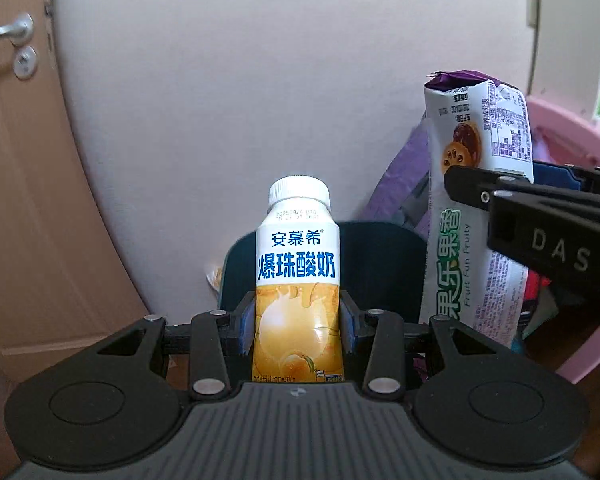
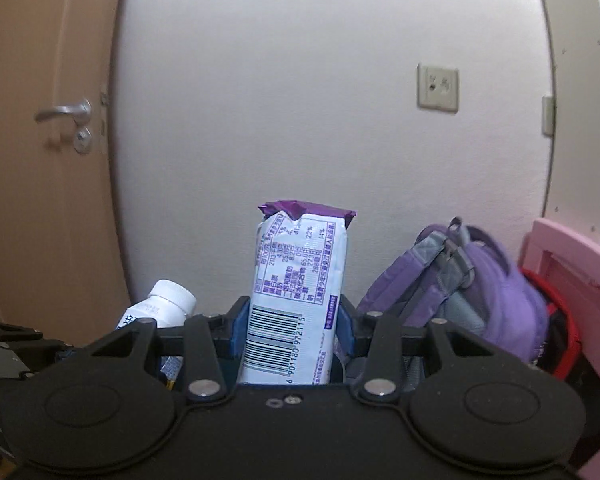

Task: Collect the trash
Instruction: 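Lift the yogurt bottle with left while right carries the snack bar toward the teal wastebasket, then open both tools over the wastebasket, dropping the bottle and snack bar inside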

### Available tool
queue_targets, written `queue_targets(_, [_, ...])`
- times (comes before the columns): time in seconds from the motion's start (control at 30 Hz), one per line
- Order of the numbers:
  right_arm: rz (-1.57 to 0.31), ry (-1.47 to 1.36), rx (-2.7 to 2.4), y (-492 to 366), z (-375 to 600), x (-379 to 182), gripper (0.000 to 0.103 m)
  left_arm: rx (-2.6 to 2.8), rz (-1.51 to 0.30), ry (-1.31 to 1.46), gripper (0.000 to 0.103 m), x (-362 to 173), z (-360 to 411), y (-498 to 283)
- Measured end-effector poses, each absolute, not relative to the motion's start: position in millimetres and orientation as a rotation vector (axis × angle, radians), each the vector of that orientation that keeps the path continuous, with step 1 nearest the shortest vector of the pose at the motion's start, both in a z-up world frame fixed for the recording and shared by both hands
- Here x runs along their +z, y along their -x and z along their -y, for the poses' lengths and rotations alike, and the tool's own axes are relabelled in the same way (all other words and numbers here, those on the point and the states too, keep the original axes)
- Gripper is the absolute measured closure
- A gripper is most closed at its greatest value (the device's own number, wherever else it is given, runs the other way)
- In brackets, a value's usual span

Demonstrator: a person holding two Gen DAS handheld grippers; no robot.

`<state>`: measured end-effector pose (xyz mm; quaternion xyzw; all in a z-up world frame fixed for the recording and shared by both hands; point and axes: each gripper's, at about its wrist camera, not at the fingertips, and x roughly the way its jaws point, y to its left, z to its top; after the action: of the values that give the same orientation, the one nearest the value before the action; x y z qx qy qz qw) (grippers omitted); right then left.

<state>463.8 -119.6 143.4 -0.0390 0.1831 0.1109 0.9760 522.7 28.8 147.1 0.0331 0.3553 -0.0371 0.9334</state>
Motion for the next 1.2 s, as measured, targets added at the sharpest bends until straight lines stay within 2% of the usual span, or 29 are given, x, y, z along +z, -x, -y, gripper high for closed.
queue_targets(0.27, [-0.486, 0.104, 0.273, -515.6, 103.5, 85.9, 0.061, -0.072, -0.844, -0.066, 0.063, 91.5, -31.7, -575.9])
queue_targets(0.6, [-0.611, 0.123, 0.296, -527.0, 103.4, 49.1, 0.058, -0.077, -0.900, -0.190, 0.063, 55.1, -14.6, -579.6])
queue_targets(0.8, [-0.643, 0.128, 0.292, -519.1, 102.5, 47.4, 0.050, -0.060, -0.903, -0.255, 0.062, 50.8, -5.5, -572.9])
queue_targets(0.87, [-0.646, 0.132, 0.287, -515.4, 103.1, 49.2, 0.042, -0.056, -0.905, -0.265, 0.061, 47.4, -1.6, -567.6])
queue_targets(0.93, [-0.645, 0.133, 0.287, -510.9, 104.5, 51.9, 0.042, -0.059, -0.898, -0.251, 0.054, 50.3, -6.3, -560.9])
queue_targets(1.0, [-0.642, 0.131, 0.280, -505.9, 106.8, 55.5, 0.041, -0.052, -0.874, -0.246, 0.032, 54.2, -5.8, -553.2])
queue_targets(1.2, [-0.635, 0.104, 0.278, -491.1, 117.8, 72.4, 0.038, -0.058, -0.820, -0.257, 0.030, 66.8, 4.0, -532.0])
